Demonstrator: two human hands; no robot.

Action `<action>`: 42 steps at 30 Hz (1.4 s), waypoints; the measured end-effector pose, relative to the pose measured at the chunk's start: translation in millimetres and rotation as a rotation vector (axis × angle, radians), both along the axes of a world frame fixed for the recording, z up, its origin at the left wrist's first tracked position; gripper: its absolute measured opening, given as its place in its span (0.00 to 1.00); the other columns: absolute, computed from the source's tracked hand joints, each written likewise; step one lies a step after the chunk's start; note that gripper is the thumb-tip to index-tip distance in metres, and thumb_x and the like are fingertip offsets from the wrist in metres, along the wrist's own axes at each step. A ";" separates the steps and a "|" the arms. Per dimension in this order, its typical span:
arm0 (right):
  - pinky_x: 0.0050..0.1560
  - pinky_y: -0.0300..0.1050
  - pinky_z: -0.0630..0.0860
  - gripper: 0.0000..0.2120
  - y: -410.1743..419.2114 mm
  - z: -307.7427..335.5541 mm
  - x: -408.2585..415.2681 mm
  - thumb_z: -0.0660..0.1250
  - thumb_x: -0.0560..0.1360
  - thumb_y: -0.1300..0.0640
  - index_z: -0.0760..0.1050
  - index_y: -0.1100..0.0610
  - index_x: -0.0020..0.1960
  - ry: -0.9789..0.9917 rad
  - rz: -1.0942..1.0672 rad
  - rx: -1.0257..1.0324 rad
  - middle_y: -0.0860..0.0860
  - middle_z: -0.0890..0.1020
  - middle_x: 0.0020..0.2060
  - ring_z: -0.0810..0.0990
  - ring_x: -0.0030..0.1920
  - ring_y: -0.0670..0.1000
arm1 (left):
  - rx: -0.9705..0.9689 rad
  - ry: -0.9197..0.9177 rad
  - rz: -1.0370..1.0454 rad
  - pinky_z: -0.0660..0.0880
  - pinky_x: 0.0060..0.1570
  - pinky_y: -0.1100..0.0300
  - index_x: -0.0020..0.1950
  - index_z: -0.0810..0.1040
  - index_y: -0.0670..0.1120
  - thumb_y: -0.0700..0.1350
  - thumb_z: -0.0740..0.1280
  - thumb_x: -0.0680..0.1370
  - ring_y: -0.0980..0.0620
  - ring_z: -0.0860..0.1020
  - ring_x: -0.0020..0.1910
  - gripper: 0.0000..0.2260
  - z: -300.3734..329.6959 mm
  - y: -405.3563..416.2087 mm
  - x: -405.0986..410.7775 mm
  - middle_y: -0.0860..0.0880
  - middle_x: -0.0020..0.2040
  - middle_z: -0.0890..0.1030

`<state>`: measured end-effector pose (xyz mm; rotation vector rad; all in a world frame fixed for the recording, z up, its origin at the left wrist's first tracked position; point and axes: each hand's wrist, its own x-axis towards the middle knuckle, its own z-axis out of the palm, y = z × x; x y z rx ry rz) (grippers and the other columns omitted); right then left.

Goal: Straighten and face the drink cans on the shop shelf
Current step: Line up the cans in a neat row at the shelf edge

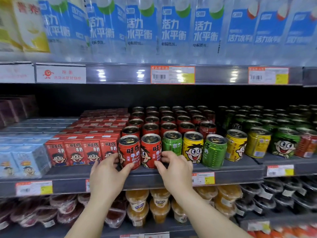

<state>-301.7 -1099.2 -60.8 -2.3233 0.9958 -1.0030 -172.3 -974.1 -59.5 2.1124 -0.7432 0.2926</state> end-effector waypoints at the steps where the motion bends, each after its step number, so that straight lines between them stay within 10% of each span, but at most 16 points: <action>1: 0.49 0.42 0.56 0.18 0.1 0.4 -2.6 0.64 0.74 0.41 0.73 0.44 0.62 -0.002 0.015 0.005 0.40 0.82 0.50 0.71 0.55 0.45 | -0.026 -0.007 0.018 0.74 0.59 0.45 0.61 0.77 0.44 0.56 0.75 0.68 0.48 0.80 0.52 0.26 2.2 0.0 -5.4 0.47 0.53 0.83; 11: 0.51 0.52 0.73 0.13 -37.1 5.1 -84.2 0.73 0.69 0.46 0.69 0.44 0.45 -0.309 -0.231 -0.005 0.39 0.75 0.39 0.75 0.45 0.46 | -0.134 -0.129 -0.339 0.74 0.55 0.56 0.62 0.76 0.47 0.53 0.74 0.70 0.55 0.74 0.54 0.23 29.4 -59.2 -88.3 0.56 0.51 0.74; 19: 0.66 0.57 0.67 0.45 -95.1 14.7 -115.1 0.68 0.64 0.31 0.60 0.51 0.73 -0.013 -0.231 0.067 0.49 0.72 0.65 0.67 0.67 0.53 | 0.211 -0.405 0.032 0.68 0.60 0.46 0.72 0.67 0.46 0.61 0.74 0.65 0.41 0.68 0.62 0.40 49.7 -99.3 -92.3 0.42 0.65 0.71; 26: 0.55 0.53 0.71 0.30 -119.2 8.4 -118.8 0.64 0.62 0.28 0.72 0.45 0.55 0.060 -0.115 0.086 0.46 0.74 0.48 0.73 0.56 0.51 | 0.456 -0.371 0.107 0.66 0.62 0.46 0.63 0.77 0.50 0.74 0.68 0.60 0.41 0.66 0.64 0.40 59.7 -118.0 -79.4 0.44 0.68 0.69; 42: 0.56 0.52 0.71 0.30 -123.8 13.4 -124.8 0.67 0.63 0.30 0.72 0.48 0.57 0.082 -0.037 0.084 0.47 0.74 0.49 0.73 0.56 0.53 | 0.553 -0.287 0.058 0.63 0.64 0.51 0.63 0.76 0.51 0.76 0.65 0.59 0.46 0.65 0.64 0.41 65.6 -109.0 -82.2 0.49 0.68 0.69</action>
